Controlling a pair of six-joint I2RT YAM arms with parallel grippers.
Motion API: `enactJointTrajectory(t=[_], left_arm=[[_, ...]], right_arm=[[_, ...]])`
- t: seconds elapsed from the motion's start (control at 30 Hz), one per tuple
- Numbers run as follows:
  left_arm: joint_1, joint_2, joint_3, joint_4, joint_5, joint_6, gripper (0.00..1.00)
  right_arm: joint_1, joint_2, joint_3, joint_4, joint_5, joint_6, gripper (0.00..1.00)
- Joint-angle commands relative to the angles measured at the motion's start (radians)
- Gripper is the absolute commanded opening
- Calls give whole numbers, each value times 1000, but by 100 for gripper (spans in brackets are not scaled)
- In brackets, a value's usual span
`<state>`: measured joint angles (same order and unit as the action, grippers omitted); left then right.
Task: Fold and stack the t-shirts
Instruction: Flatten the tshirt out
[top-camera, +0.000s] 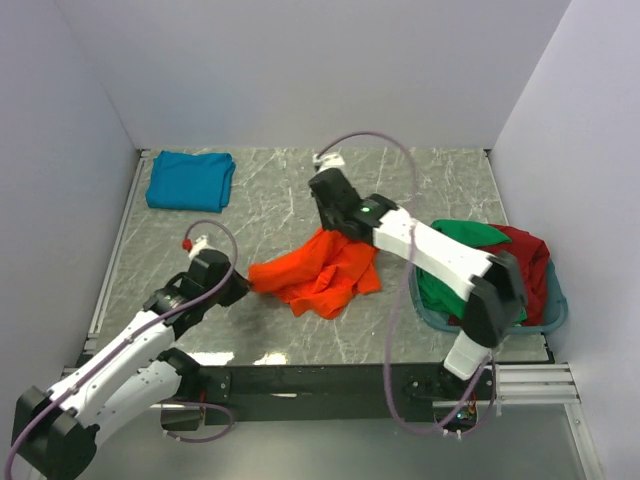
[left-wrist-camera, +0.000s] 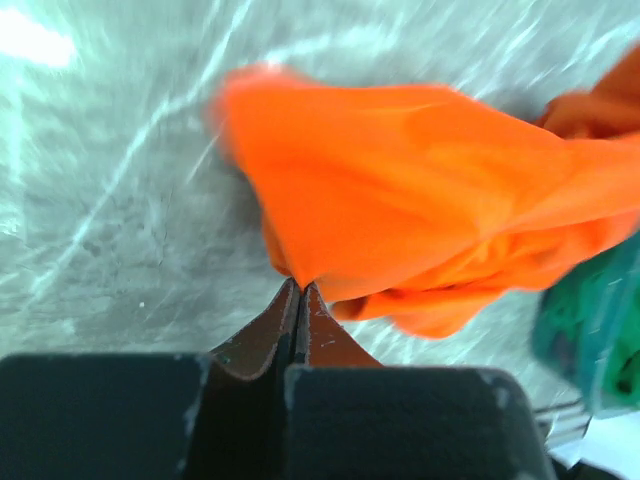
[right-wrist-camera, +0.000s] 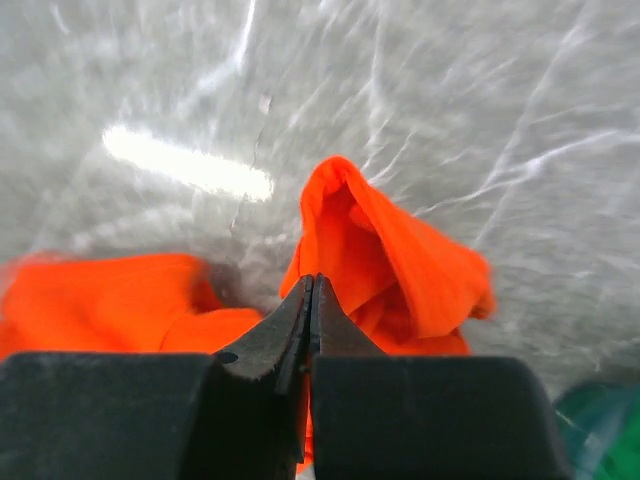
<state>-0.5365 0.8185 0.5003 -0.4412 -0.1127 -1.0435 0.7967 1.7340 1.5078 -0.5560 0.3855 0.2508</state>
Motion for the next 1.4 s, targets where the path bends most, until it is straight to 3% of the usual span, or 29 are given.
enactJointTrajectory(t=[0.0, 0.2, 0.47, 0.7, 0.83, 1.0, 1.13, 1.23, 1.33, 1.37], left_arm=[[-2, -67, 121, -128, -139, -4, 0], [-2, -162, 308, -212, -260, 6, 0], [-2, -255, 587, -53, -245, 131, 0], [0, -220, 885, 56, -112, 247, 1], [-2, -180, 1068, 96, 69, 280, 1], [-2, -122, 1213, 108, 201, 284, 1], [7, -88, 1319, 111, 254, 289, 1], [29, -53, 1365, 65, 187, 316, 1], [35, -13, 1327, 30, 24, 352, 1], [35, 11, 1308, 18, -92, 373, 1]], right_arm=[[-14, -207, -66, 90, 122, 74, 0], [-17, -483, -175, 175, 130, 77, 0], [-16, -700, -103, 174, -32, 41, 0], [-16, -814, 72, 133, -273, 30, 0], [-16, -860, 192, 97, -416, 48, 0], [-16, -912, 268, 71, -609, 84, 0], [-16, -929, 292, 74, -655, 103, 0], [-17, -923, 296, 62, -601, 97, 0], [-17, -895, 282, 56, -452, 79, 0], [-16, -868, 276, 53, -407, 81, 0]])
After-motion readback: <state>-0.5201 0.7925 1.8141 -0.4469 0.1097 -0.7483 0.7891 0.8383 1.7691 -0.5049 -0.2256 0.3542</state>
